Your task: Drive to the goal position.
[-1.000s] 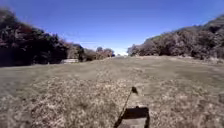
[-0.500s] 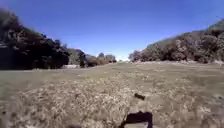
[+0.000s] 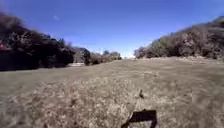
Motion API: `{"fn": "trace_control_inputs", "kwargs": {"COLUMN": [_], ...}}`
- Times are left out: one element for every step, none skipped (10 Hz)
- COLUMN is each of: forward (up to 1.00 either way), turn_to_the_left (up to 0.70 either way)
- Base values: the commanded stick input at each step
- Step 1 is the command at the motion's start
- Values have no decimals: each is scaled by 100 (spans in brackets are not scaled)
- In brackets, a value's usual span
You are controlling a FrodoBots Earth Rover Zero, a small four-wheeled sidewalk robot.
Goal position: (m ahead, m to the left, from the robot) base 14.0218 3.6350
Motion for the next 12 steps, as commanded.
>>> {"fn": "trace_control_inputs", "kwargs": {"forward": [100,100,100,100,100,100,100,100,100,100,100,100], "turn_to_the_left": [0,0,0,0,0,0,0,0,0,0,0,0]}}
